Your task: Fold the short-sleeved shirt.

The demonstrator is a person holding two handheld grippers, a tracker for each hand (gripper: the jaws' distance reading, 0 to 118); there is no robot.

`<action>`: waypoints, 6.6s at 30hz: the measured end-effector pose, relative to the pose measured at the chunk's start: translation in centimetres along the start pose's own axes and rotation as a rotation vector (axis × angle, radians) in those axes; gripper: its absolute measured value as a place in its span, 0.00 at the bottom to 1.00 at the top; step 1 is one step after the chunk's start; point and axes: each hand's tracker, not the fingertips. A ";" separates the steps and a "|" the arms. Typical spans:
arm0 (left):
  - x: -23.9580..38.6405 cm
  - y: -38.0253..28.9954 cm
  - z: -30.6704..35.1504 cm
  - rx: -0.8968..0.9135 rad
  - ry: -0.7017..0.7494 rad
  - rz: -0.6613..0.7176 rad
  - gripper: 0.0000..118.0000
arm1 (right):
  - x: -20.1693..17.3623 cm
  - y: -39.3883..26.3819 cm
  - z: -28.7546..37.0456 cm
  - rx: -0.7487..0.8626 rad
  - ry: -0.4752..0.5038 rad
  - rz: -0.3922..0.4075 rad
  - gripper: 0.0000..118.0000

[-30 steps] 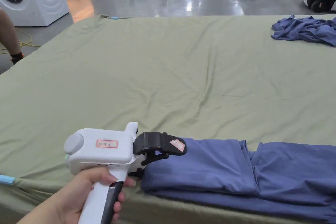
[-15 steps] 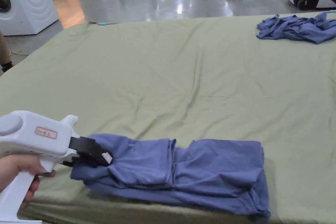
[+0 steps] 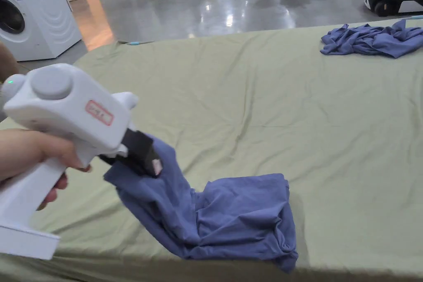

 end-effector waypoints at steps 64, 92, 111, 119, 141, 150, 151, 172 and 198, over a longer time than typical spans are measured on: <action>-4.2 -15.5 -15.5 0.156 -0.895 0.712 1.00 | -4.8 -10.9 -26.9 -0.565 0.392 -0.415 0.04; -28.3 -6.9 -8.0 -0.287 0.538 0.039 0.14 | -3.6 -3.6 -24.3 -0.288 0.446 -0.447 0.03; -27.6 -8.8 0.3 0.272 0.688 0.299 1.00 | -4.0 -1.7 -25.1 -0.264 0.436 -0.300 0.03; -4.5 -9.0 2.2 0.809 0.568 0.217 0.00 | -2.1 -0.5 -20.3 -0.177 0.153 -0.138 0.03; 17.9 -13.3 3.6 1.092 0.410 0.129 0.00 | -0.3 -1.1 -3.0 0.175 -0.390 -0.078 0.03; 18.2 -13.3 4.1 1.105 0.385 0.143 0.00 | -0.5 -1.0 -2.1 0.194 -0.416 -0.088 0.03; 18.1 -13.3 4.1 1.110 0.382 0.145 0.00 | -0.6 -1.0 -2.1 0.197 -0.421 -0.087 0.03; 17.3 -13.8 3.1 1.155 0.402 0.164 1.00 | -0.5 -3.0 -3.2 0.207 -0.501 -0.109 1.00; 15.9 -13.8 3.8 1.166 0.407 0.171 1.00 | 1.0 -0.8 -0.9 0.275 -0.314 -0.326 1.00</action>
